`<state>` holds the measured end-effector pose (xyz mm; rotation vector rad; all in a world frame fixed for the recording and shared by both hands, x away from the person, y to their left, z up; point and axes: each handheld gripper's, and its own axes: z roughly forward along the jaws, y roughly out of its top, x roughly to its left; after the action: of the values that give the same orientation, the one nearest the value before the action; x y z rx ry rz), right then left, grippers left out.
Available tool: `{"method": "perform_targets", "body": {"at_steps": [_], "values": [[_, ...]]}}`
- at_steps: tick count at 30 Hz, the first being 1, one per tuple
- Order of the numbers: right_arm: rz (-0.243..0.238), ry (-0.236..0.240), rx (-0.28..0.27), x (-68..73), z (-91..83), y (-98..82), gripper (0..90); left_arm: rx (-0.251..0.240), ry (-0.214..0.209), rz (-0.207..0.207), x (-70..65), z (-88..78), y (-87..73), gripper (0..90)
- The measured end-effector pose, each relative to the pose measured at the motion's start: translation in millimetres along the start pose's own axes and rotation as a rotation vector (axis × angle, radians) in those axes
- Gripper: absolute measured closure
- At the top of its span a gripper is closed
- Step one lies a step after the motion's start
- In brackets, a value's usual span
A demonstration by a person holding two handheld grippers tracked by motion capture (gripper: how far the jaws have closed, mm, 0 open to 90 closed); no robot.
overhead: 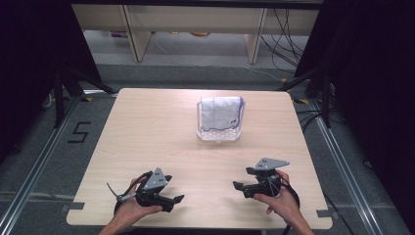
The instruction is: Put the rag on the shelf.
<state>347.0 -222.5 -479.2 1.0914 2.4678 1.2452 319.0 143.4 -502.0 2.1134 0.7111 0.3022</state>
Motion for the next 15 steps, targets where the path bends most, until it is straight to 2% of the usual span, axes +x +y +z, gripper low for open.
{"method": "perform_targets", "body": {"at_steps": [1,3,4,5,6,7,8,9,14,15], "values": [[0.002,-0.007,0.005,1.2,0.1,-3.0,22.8,0.013,0.004,0.025,0.5,-0.6,-1.8,20.1],[-0.003,-0.020,0.026,3.4,-1.2,-8.9,21.9,0.019,0.003,0.009,-0.2,-1.9,-5.4,20.1],[-0.014,-0.023,0.029,4.0,-1.1,-12.0,21.7,0.029,0.014,0.017,-0.3,-3.3,-6.3,20.2],[-0.011,-0.026,0.033,5.4,-1.6,-14.2,21.5,0.023,0.006,0.010,-1.5,-4.2,-7.7,20.3],[-0.019,-0.026,0.042,7.0,-2.4,-17.1,21.4,0.000,0.017,-0.007,-3.6,-3.3,-8.9,20.2],[-0.025,-0.024,0.040,7.8,-2.8,-18.5,21.3,0.016,0.017,0.003,-3.4,-5.3,-9.7,20.2],[-0.019,-0.036,0.042,10.4,-4.5,-20.6,21.1,0.004,0.014,-0.012,-4.7,-5.2,-10.6,20.2],[-0.026,-0.035,0.045,11.0,-6.1,-21.6,20.9,0.018,0.022,-0.002,-4.3,-6.8,-10.8,20.2],[-0.040,-0.039,0.037,10.5,-7.9,-23.4,20.9,0.026,0.016,0.014,-4.6,-5.8,-11.6,20.1],[-0.038,-0.038,0.039,10.0,-7.9,-23.4,21.0,0.019,0.016,-0.012,-5.5,-4.5,-12.1,20.1]]}}
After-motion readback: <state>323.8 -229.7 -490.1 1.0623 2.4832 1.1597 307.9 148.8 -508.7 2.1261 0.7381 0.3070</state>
